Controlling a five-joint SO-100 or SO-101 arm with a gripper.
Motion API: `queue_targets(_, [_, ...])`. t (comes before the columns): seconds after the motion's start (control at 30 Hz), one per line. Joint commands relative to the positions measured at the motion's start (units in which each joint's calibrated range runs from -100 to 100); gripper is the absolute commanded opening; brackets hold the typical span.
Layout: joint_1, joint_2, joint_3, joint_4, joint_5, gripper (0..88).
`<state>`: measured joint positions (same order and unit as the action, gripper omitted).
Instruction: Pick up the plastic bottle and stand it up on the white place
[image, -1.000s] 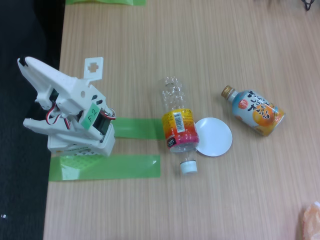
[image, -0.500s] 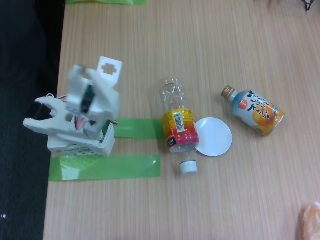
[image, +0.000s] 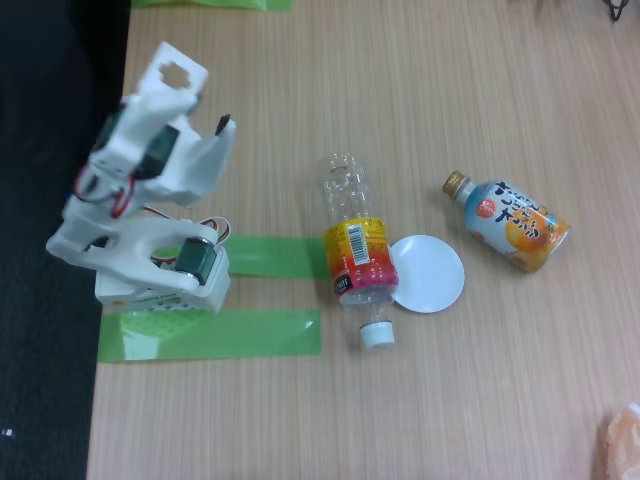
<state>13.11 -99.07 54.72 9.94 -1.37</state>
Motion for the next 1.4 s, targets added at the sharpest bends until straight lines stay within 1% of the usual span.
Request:
queue_targets(0.0, [0.4, 0.9, -11.5, 25.0, 1.3, 24.4])
queue_targets(0.07, [0.1, 1.0, -15.2, 35.0, 3.1, 28.6])
queue_targets(0.2, [0.4, 1.0, -17.9, 49.8, 5.5, 34.1])
queue_targets(0.33, [0.4, 1.0, -19.2, 60.4, 5.6, 38.0])
queue_targets(0.5, [0.4, 6.8, -23.8, 70.7, 5.7, 38.2])
queue_targets(0.6, [0.4, 14.2, -29.0, 73.1, 5.7, 38.2])
queue_targets(0.83, [0.3, 32.6, -46.0, 73.7, 5.8, 38.2])
queue_targets(0.97, [0.4, 44.4, -52.5, 74.0, 9.3, 38.2])
queue_targets(1.07, [0.4, 52.8, -57.1, 77.2, 11.4, 38.3])
queue_targets(1.23, [-0.1, 64.6, -63.3, 86.5, 10.9, 38.4])
queue_targets(1.37, [-0.2, 70.1, -60.7, 86.8, 9.1, 38.4])
